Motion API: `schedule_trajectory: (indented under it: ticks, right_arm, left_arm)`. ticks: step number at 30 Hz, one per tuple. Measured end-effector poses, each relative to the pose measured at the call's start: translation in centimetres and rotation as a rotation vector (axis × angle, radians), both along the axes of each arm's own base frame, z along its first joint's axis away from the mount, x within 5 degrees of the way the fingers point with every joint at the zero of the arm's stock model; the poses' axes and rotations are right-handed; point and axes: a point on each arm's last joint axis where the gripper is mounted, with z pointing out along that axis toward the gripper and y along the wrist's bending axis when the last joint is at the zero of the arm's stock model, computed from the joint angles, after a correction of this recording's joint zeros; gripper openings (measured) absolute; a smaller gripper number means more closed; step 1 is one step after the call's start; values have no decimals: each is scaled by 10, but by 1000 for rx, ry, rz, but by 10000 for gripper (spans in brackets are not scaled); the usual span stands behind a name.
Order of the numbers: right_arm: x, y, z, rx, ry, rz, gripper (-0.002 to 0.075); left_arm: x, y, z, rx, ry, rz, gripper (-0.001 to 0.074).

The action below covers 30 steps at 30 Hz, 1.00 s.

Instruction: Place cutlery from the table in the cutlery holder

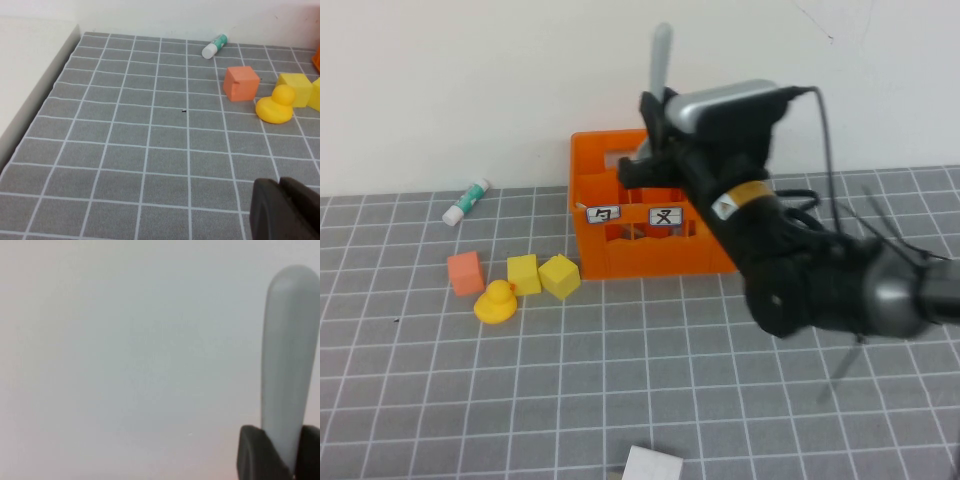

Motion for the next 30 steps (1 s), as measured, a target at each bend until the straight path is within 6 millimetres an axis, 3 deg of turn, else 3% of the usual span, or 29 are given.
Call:
schedule_trajectory:
  ticks: [6,10,17,20,24,28,30]
  right_arm:
    - [43,17,-31,-55,67,-17,143]
    - [59,23,-53,-107,114,-19,150]
    - [64,28,-61,-130,133,-11,344]
    - [61,27,-48,-134,142,-1,370]
    - [46,21,-10,-156,135,39,368]
    - [10,4,45,-212,50,99,279]
    - [-13,-9,67,-247,26,125,183]
  left_arm:
    - [0,0,0,0,0,0,-1]
    - [0,0,0,0,0,0,-1]
    - [0,0,0,0,0,0,-1]
    - [0,0,0,0,0,0,-1]
    - [0,0,0,0,0,0,-1]
    - [0,0,0,0,0,0,-1]
    - [0,0,0,0,0,0,-1]
